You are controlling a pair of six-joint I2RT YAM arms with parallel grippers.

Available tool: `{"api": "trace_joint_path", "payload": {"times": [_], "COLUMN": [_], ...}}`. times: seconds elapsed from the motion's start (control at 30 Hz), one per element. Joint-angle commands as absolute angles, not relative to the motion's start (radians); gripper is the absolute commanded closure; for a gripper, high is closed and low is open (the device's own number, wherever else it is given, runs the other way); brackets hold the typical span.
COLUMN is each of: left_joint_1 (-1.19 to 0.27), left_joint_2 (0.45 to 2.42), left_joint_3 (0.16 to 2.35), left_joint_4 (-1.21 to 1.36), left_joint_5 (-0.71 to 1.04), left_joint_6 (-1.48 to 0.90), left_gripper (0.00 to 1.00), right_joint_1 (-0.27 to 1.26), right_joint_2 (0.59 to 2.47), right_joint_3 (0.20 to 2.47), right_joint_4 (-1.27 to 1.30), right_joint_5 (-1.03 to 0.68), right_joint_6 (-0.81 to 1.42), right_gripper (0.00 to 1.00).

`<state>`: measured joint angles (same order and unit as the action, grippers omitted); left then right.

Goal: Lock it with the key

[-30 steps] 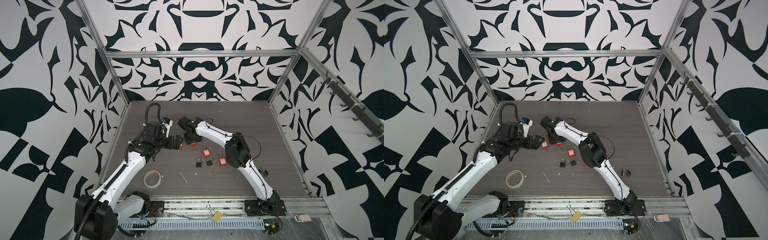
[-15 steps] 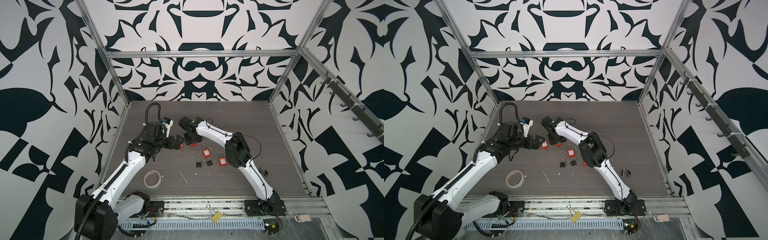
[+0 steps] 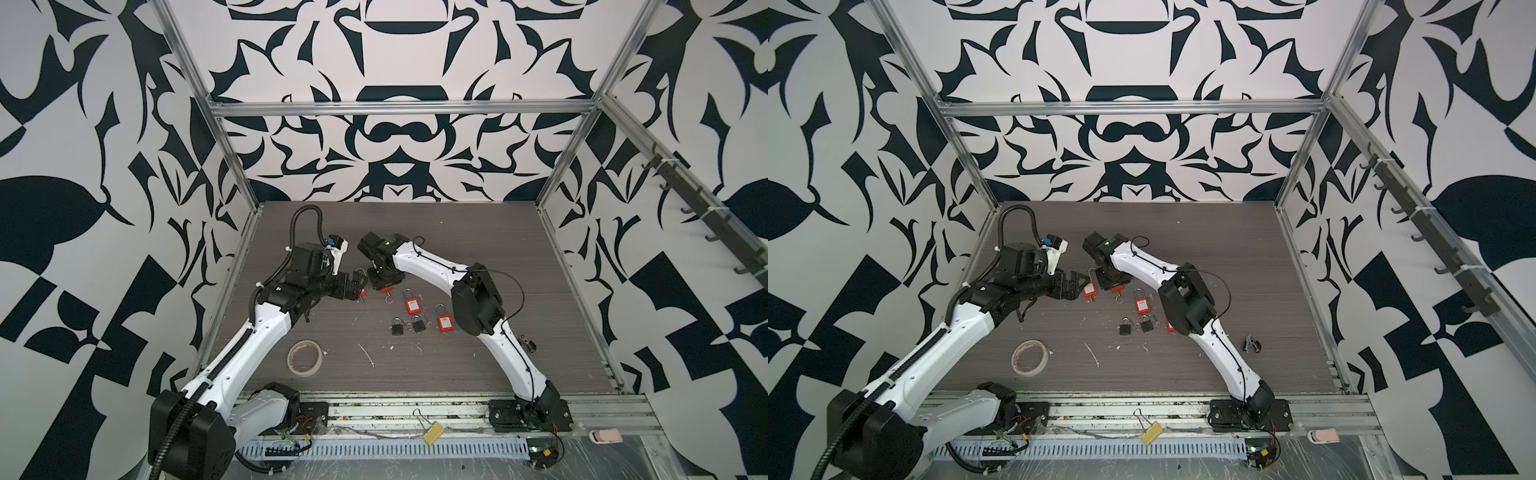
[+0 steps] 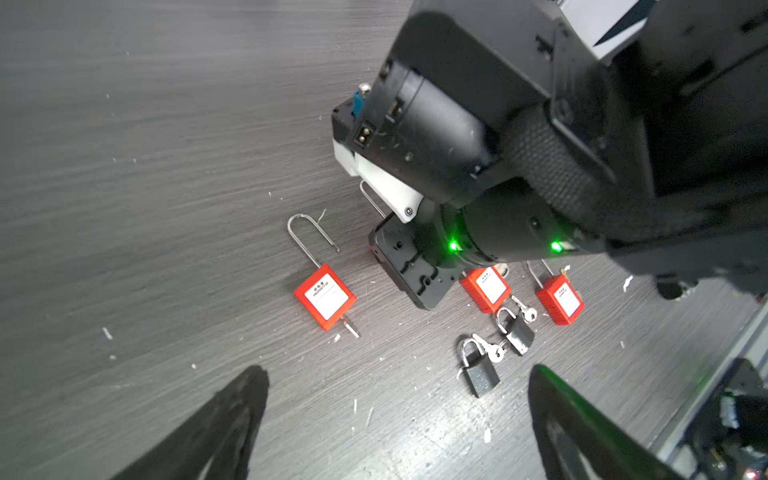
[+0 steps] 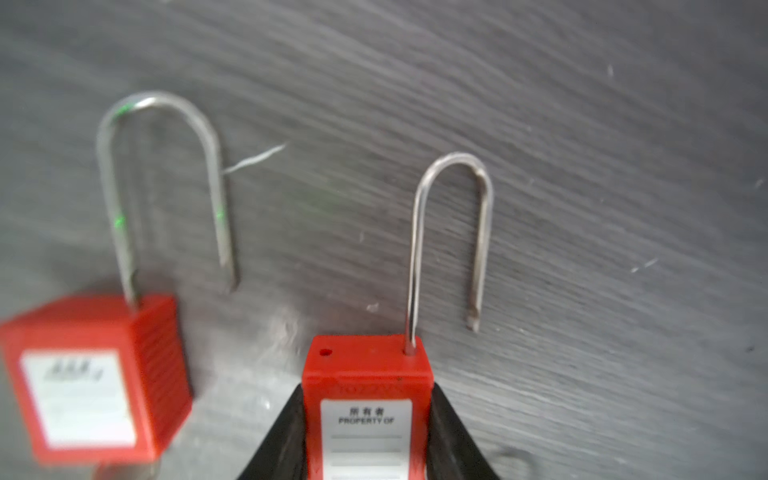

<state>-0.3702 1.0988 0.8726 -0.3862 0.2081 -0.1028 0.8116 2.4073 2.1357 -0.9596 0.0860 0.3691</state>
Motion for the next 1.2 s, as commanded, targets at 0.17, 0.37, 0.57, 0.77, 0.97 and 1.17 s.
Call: {"api": "trace_joint_path", "payload": {"times": [0.17, 0.37, 0.57, 0.77, 0.97, 1.17], "left_joint_1": [-0.366, -0.366, -0.366, -0.368, -0.397, -0.440], "left_joint_2": [0.939, 0.892, 0.906, 0.942, 0.995, 1.025], "left_joint_3": [0.857, 0.832, 0.833, 0.833, 0.848, 0.862], "left_joint_4": [-0.334, -0.342, -0.347, -0.321, -0.314, -0.315], "left_joint_5": [0.240, 0.414, 0.581, 0.832, 0.927, 0.922], "left_joint_6": [0.213, 0.390, 0.471, 0.492, 0.508, 0.511], "left_gripper": [0.01, 0.10, 0.22, 0.33, 0.42, 0.48], "right_joint_1": [0.798, 0.798, 0.798, 0.799, 0.807, 0.816], "right_joint_2": [2.026, 1.812, 1.502, 1.300, 1.271, 1.264], "right_joint_3": [1.951, 1.755, 1.450, 1.280, 1.286, 1.300], "right_joint_4": [-0.906, -0.914, -0.754, -0.654, -0.717, -0.725], "right_joint_5": [-0.051, -0.158, -0.279, -0.300, -0.294, -0.273], "right_joint_6": [-0.098, -0.375, -0.658, -0.720, -0.739, -0.753], "right_gripper": [0.70, 0.76, 0.81, 0.85, 0.85, 0.85]}}
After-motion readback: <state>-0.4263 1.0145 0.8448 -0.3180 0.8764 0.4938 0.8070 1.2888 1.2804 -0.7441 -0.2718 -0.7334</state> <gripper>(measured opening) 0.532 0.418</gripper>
